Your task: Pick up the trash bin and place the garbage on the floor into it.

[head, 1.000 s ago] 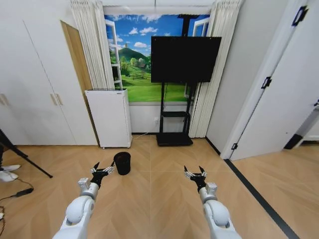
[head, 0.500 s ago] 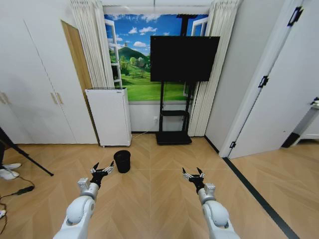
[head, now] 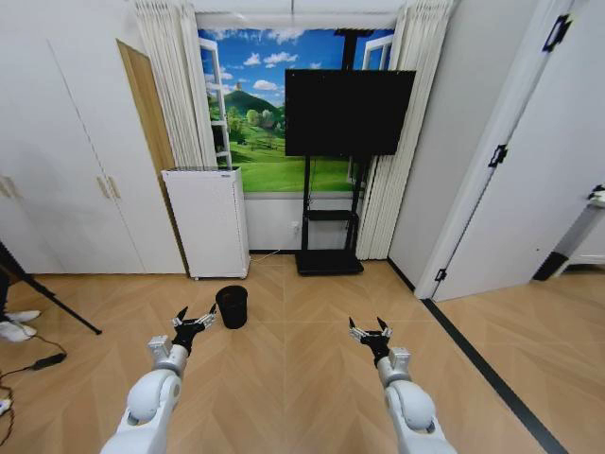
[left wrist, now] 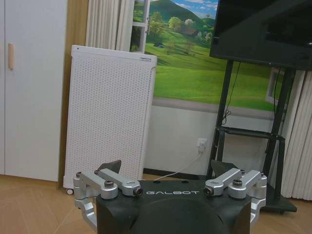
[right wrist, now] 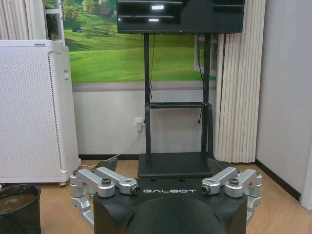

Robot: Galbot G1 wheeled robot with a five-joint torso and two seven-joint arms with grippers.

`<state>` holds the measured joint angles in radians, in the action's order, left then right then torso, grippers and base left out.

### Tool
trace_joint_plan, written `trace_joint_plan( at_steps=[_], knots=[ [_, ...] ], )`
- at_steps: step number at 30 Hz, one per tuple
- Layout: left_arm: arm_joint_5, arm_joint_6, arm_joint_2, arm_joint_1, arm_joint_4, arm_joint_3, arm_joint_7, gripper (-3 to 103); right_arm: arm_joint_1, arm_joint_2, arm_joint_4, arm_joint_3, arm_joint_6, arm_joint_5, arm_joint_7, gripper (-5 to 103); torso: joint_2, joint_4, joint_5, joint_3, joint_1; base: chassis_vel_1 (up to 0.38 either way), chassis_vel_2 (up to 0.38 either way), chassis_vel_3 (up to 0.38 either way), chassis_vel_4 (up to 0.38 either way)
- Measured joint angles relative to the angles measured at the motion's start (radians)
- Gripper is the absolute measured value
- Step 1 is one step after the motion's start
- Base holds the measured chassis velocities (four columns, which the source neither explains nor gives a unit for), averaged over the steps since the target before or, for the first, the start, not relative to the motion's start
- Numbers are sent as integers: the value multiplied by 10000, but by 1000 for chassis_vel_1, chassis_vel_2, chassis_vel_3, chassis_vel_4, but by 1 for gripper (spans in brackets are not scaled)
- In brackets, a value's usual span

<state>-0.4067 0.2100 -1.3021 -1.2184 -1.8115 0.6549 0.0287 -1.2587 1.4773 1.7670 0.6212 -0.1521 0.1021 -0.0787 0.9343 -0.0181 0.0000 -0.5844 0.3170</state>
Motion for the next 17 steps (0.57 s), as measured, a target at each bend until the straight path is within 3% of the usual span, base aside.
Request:
trace_joint_plan(
  at_steps=[17],
  knots=[
    [9, 6, 0, 0, -2, 1, 0, 100, 0, 0, 13, 0, -12, 4, 1, 100, -4, 0, 0, 1, 0, 0, 0, 0, 0]
  ],
)
